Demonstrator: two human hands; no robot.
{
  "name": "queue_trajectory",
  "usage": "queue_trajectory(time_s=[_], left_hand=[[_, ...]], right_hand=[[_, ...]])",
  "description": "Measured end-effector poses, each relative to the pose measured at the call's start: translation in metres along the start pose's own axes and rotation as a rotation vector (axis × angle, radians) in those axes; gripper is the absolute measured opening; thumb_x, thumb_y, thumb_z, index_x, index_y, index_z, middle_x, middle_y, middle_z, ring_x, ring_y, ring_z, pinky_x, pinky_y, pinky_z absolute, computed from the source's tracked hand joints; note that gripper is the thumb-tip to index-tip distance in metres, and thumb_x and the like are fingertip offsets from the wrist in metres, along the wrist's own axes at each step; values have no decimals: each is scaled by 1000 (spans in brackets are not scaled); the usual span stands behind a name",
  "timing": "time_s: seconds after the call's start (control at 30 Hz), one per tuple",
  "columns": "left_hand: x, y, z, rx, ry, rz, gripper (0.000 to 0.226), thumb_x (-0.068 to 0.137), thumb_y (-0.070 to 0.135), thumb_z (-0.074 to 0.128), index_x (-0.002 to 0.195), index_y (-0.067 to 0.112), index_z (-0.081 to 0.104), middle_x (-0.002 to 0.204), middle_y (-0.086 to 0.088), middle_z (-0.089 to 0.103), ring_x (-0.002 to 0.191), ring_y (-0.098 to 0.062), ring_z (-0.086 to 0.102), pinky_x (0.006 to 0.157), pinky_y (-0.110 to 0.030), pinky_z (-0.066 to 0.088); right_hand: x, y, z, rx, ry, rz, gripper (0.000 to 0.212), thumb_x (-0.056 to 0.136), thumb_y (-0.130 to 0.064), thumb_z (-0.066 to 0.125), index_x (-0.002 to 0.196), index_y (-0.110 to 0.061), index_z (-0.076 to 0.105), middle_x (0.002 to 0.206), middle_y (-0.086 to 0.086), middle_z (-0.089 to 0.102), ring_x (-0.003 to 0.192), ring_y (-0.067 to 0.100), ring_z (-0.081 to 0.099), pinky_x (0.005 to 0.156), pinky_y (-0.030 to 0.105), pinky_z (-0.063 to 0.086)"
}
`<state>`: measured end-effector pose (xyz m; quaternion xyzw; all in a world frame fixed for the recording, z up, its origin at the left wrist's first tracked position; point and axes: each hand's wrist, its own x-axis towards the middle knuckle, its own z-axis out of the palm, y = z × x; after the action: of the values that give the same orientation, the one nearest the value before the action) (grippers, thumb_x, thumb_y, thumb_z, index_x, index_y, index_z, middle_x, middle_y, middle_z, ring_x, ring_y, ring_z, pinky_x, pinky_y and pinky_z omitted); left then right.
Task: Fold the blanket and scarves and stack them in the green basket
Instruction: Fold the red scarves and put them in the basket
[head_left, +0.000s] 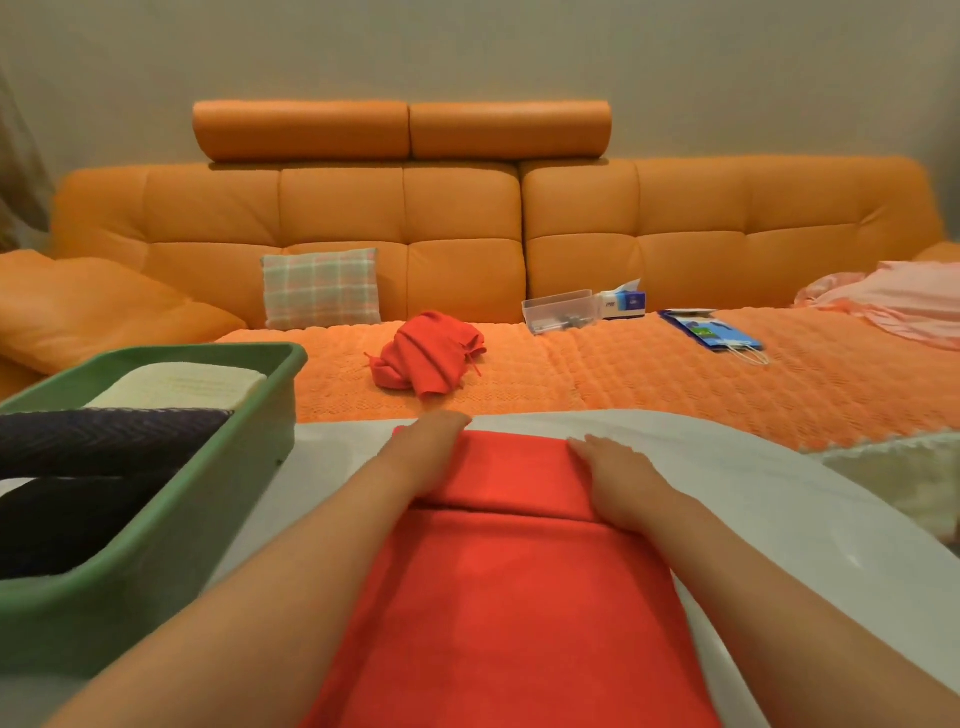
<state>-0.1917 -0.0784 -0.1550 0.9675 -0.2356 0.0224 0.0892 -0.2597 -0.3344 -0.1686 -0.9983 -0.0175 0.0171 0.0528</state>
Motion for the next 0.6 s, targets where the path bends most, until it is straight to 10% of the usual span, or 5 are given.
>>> queue_trajectory(time_s=[0.2,0.3,0.4,0.6], left_hand=[[27,-9,6,316,-60,20,58,90,12,45,148,19,38,143,-10,47,131,-31,45,106,-40,38],[25,-9,-3,440,20,88,35,84,15,52,117,21,63,119,-6,57,115,-29,50,91,-36,37],[9,-12,-15,272,223,158,18,72,18,58,88,17,66,98,-7,57,97,-33,54,76,-38,38],[-48,-3,-55,33,348,111,14,77,16,61,88,19,52,87,6,53,84,-21,50,63,-34,32]], right_hand=[[14,3,-8,-111,-64,115,80,87,-21,43,159,-24,9,150,12,33,140,32,27,113,54,20],[11,-4,-16,-199,-32,147,62,85,-20,45,146,-20,39,137,12,46,131,33,36,111,55,22],[2,-9,-26,-282,116,95,36,84,-18,50,117,-25,63,122,6,54,122,28,42,110,54,22],[-40,-15,-65,79,226,-27,18,79,-16,59,85,-29,48,91,-8,50,89,21,51,78,31,31]])
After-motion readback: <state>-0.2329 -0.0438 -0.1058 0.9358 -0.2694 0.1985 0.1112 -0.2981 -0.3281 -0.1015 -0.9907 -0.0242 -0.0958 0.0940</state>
